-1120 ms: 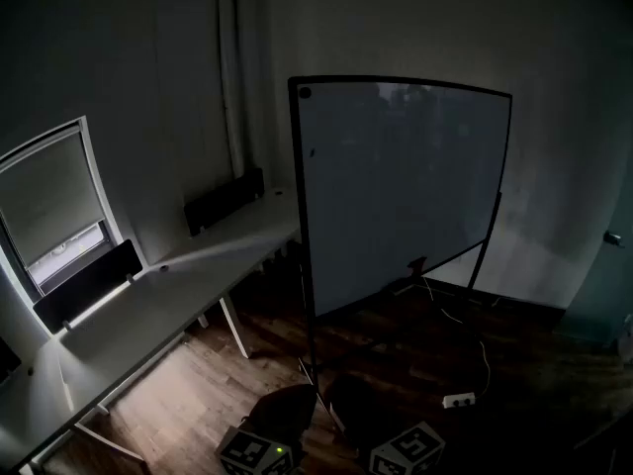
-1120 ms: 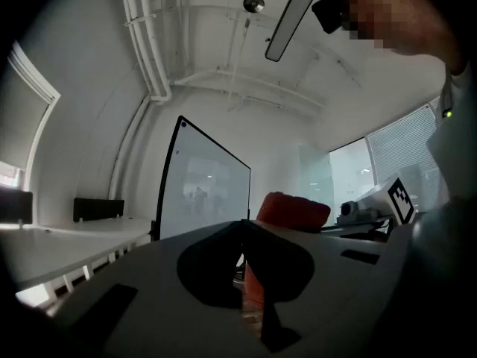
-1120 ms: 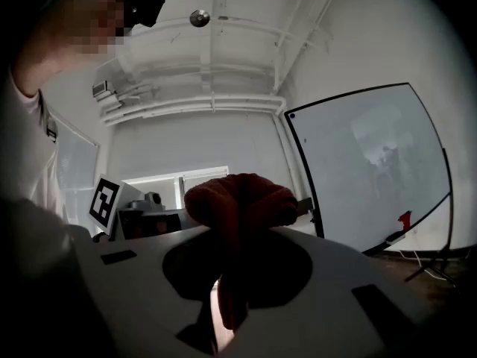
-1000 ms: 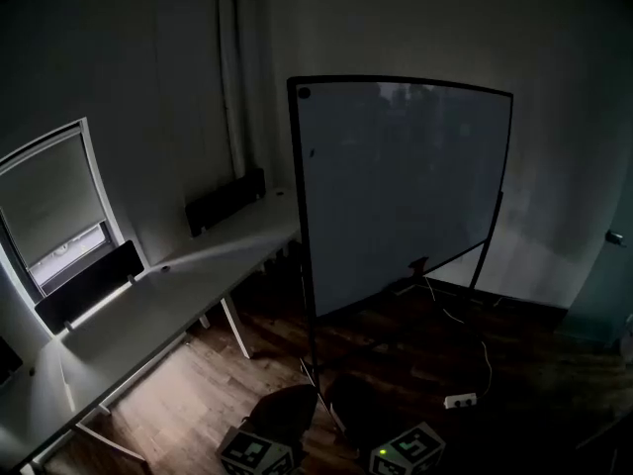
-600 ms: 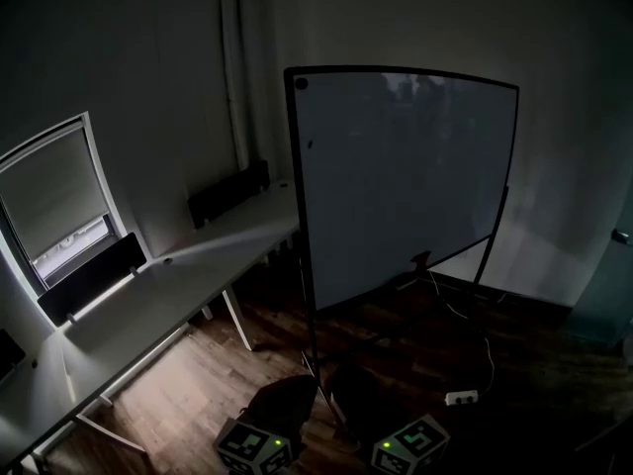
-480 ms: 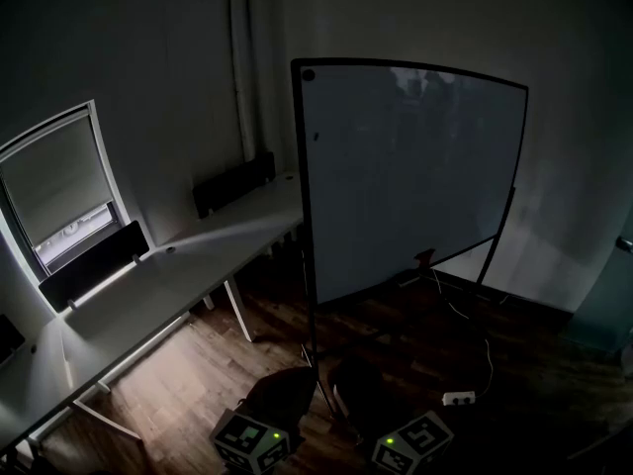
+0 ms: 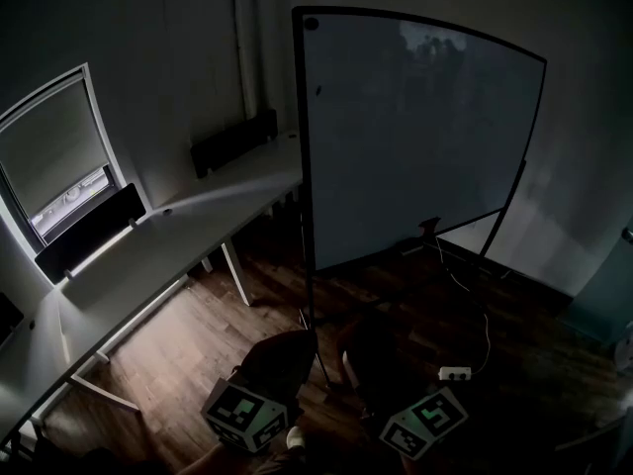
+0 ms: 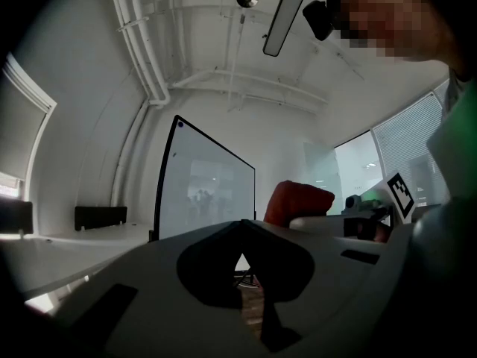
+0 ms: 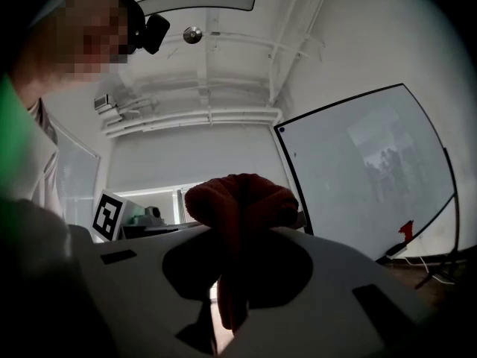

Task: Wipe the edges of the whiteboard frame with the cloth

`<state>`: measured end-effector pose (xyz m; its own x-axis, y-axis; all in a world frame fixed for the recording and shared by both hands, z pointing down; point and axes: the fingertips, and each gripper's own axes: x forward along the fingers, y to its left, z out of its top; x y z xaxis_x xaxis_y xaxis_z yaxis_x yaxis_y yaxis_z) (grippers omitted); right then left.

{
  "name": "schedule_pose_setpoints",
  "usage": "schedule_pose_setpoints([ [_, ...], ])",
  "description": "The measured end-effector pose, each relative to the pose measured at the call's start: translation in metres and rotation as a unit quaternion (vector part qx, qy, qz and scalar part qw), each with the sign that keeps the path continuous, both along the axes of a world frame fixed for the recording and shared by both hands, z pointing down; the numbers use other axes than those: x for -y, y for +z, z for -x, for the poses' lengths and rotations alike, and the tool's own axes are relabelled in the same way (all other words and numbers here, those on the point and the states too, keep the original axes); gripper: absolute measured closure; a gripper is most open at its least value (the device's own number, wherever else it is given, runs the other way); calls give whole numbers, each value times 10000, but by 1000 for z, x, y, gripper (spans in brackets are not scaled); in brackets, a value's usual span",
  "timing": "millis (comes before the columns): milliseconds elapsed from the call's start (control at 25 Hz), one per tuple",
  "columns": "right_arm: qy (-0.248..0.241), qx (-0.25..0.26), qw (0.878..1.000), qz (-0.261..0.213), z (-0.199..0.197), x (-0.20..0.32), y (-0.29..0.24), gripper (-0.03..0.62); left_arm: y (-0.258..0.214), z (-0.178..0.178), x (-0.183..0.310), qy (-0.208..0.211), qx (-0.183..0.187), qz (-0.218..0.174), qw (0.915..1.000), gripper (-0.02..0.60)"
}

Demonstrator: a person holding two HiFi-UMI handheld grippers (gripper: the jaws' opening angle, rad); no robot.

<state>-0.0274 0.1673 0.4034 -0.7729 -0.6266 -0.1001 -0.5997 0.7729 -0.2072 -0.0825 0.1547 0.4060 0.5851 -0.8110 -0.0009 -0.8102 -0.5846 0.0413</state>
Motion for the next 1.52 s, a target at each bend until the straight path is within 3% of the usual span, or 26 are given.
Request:
schedule_pose_setpoints([
  [320, 200, -297, 9990, -252, 25, 62, -15, 540, -11, 20, 71, 223, 3, -263, 9994, 574],
  [600, 378, -346, 9972, -552, 70, 142, -44, 540, -49, 55, 152, 365, -38, -699, 9969, 574],
  [880, 492, -427, 9946, -812, 100, 203, -69, 540, -70, 74, 213, 598, -31, -822, 9948, 574],
  [1240, 416, -575, 9915, -1086, 102, 260, -86, 540, -81, 68, 265, 751, -178, -833, 9935, 574],
  [1520, 90, -836, 9804, -1784, 90, 315, -134, 540, -121, 58, 319, 463, -115, -1150, 9922, 574],
])
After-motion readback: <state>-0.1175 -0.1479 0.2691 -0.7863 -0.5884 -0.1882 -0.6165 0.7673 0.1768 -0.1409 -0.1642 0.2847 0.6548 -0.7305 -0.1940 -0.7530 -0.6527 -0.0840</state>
